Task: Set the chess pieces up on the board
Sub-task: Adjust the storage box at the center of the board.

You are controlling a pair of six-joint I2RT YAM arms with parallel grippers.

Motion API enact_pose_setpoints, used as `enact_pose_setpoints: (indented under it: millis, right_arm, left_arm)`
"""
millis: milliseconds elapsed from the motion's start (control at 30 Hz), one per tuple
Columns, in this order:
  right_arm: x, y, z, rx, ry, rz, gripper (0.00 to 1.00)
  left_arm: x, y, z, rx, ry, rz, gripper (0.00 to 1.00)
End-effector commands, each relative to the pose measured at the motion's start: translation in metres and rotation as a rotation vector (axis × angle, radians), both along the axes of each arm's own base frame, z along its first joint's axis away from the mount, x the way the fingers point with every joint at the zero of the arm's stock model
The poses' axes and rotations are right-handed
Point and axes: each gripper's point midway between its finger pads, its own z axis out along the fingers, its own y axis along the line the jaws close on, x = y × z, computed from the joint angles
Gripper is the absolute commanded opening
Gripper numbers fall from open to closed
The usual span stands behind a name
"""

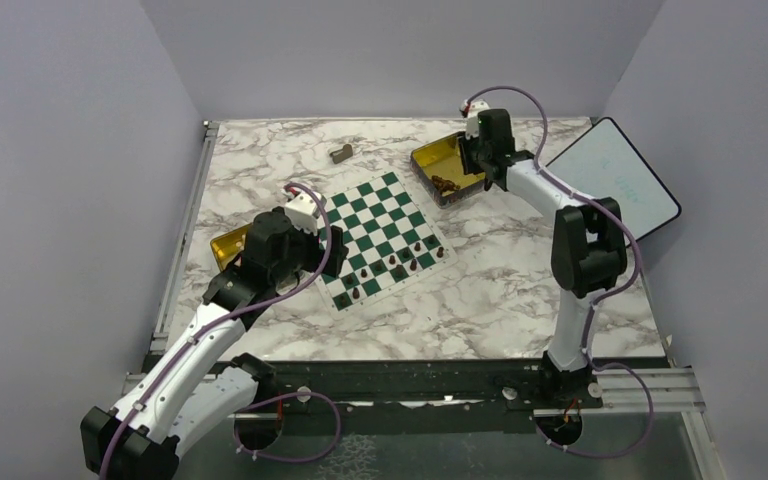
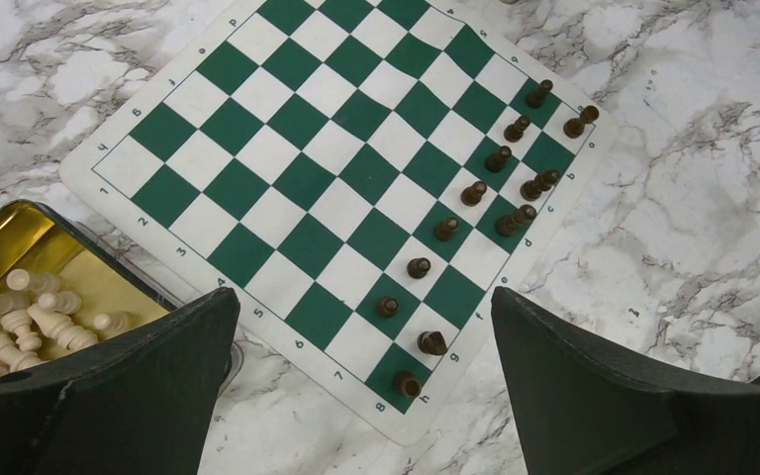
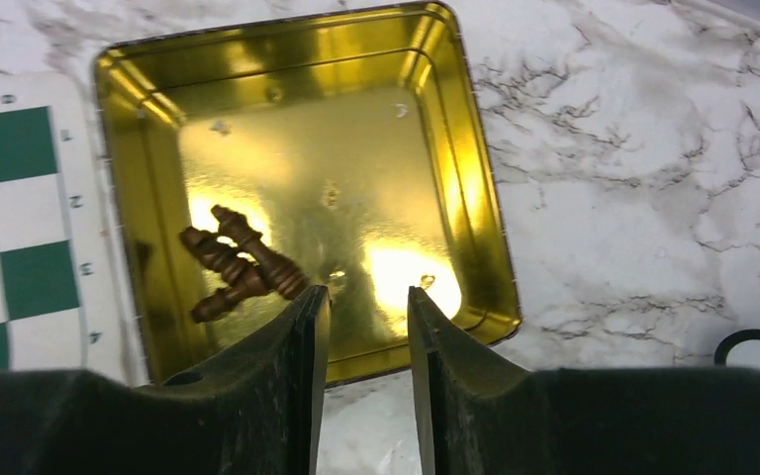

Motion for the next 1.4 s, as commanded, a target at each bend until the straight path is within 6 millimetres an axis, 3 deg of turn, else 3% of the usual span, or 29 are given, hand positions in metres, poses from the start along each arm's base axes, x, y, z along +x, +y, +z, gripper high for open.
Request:
enact_pose_setpoints:
  millis: [0,200,367,900,1033,1367]
  right_arm:
    - [0.016,-0.026,-0.023,-0.052,0.093,0.041,0.41]
    - [0.046,-0.049,-0.033,-0.107,0.118,-0.008,0.43]
    - [0.059,-0.054,-0.036,-0.097,0.127,0.000,0.46]
    - [0.075,-0.067,-0.072,-0.123,0.187,-0.048,0.43]
    - [0.075,-0.066,-0.080,-0.113,0.213,-0.067,0.35]
    - [0.073,-0.076,-0.068,-0.086,0.215,-0.185,0.13]
  left_arm:
    - [-0.003,-0.009,0.007,-0.030,-0.031,-0.055,0.99]
    - [-0.004,-0.006,0.011,-0.034,-0.046,-0.041,0.99]
    - [-0.003,-0.005,0.013,-0.033,-0.052,-0.035,0.99]
    - [-0.001,-0.004,0.008,-0.019,-0.042,-0.026,0.98]
    - [0.000,-0.004,0.006,-0.015,-0.032,-0.028,0.98]
    - [0.000,-0.005,0.005,-0.021,-0.029,-0.029,0.98]
